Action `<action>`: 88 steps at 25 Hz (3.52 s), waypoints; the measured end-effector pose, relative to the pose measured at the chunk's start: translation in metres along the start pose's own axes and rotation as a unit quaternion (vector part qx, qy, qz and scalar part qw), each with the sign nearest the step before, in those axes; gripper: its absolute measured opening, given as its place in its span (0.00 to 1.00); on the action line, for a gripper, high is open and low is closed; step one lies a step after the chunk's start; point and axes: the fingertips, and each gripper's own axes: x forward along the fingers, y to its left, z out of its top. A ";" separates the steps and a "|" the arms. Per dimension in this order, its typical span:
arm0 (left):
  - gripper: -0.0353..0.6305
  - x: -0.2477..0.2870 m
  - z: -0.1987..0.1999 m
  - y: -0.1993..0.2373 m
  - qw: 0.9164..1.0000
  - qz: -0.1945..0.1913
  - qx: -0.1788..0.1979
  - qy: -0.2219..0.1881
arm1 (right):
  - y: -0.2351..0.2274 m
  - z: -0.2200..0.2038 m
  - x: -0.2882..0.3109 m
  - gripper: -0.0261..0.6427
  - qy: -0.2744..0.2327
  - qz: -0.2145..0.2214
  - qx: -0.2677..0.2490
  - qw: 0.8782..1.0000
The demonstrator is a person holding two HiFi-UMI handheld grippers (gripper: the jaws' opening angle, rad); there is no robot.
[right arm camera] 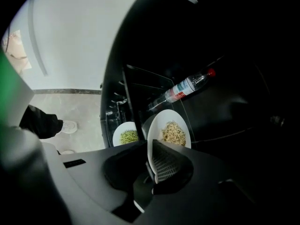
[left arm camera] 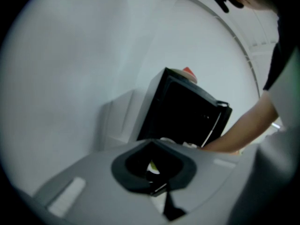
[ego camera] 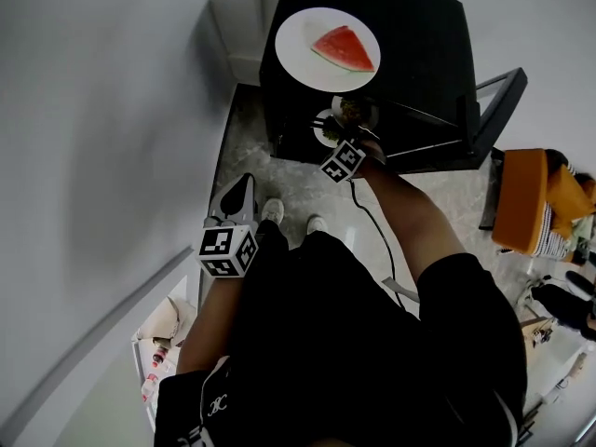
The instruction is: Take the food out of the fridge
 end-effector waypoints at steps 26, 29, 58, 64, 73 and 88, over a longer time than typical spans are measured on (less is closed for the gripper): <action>0.05 0.036 -0.004 -0.043 0.985 -0.122 0.087 0.081 | 0.016 -0.044 -0.056 0.17 -0.169 0.125 0.870 0.445; 0.05 0.037 -0.006 -0.041 0.982 -0.133 0.101 0.093 | 0.014 -0.054 -0.044 0.17 -0.189 0.117 0.908 0.354; 0.05 0.065 0.007 -0.050 0.965 -0.188 0.148 0.106 | 0.012 -0.043 -0.073 0.06 -0.276 0.202 0.906 0.250; 0.05 0.077 0.013 -0.080 0.957 -0.223 0.162 0.090 | 0.022 -0.037 -0.131 0.06 -0.289 0.227 0.893 0.259; 0.05 0.079 0.020 -0.122 0.949 -0.270 0.146 0.078 | 0.021 -0.054 -0.247 0.06 -0.304 0.232 0.887 0.261; 0.05 0.117 -0.010 -0.141 0.922 -0.352 0.145 0.065 | -0.018 -0.045 -0.341 0.06 -0.359 0.213 0.866 0.276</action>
